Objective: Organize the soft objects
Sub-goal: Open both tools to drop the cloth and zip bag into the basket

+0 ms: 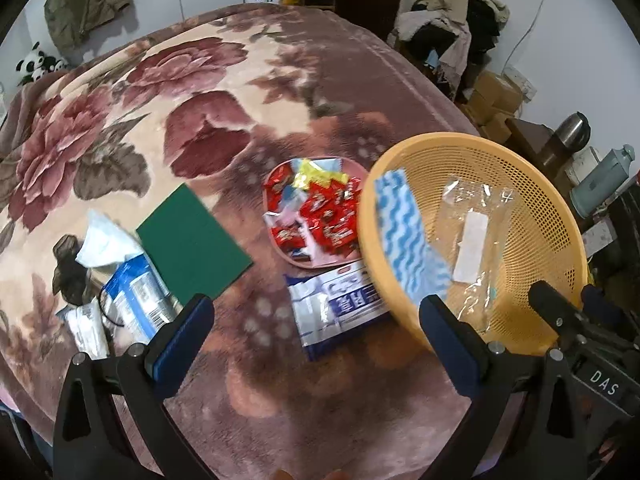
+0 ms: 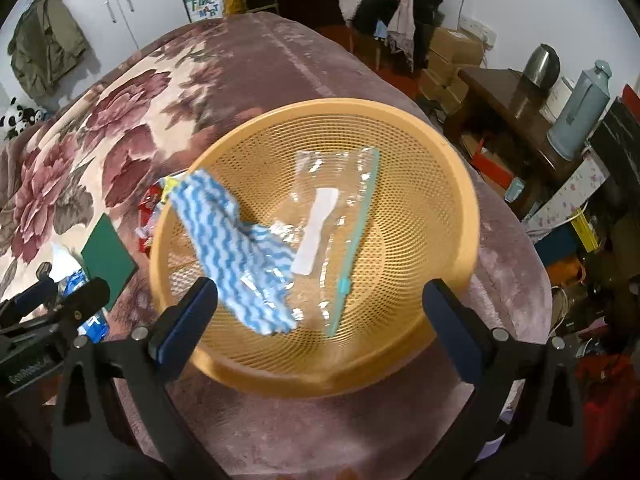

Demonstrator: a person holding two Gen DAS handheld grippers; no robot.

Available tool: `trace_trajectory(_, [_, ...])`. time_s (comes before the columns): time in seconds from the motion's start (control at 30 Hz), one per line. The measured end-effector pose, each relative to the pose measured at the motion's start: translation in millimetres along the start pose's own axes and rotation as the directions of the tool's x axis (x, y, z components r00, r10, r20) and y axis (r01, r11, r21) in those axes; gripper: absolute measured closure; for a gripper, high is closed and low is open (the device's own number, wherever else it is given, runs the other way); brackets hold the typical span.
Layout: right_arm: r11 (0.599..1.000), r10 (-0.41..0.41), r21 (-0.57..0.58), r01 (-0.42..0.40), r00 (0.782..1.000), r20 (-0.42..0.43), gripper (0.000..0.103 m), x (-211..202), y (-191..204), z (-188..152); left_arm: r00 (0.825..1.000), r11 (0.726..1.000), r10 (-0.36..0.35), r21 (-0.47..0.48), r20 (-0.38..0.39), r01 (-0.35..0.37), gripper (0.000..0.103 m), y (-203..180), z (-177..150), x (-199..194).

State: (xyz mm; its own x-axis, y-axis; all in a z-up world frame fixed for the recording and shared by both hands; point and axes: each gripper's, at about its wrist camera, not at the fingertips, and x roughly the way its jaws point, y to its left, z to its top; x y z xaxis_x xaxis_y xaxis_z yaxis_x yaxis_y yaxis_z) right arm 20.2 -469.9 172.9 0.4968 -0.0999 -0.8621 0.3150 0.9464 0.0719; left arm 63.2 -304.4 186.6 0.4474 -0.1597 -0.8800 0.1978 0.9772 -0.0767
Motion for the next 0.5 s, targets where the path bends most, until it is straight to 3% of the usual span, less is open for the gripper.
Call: trace_trajectory(0.5, [0.997,0.012,-0.07,-0.012,1.0,0.013,0.0,-12.7,53.7,-19.1,1.0,0.998,0.009,-0.065,0.022,-0.007,0.0,48.5,-16.9,-21.8])
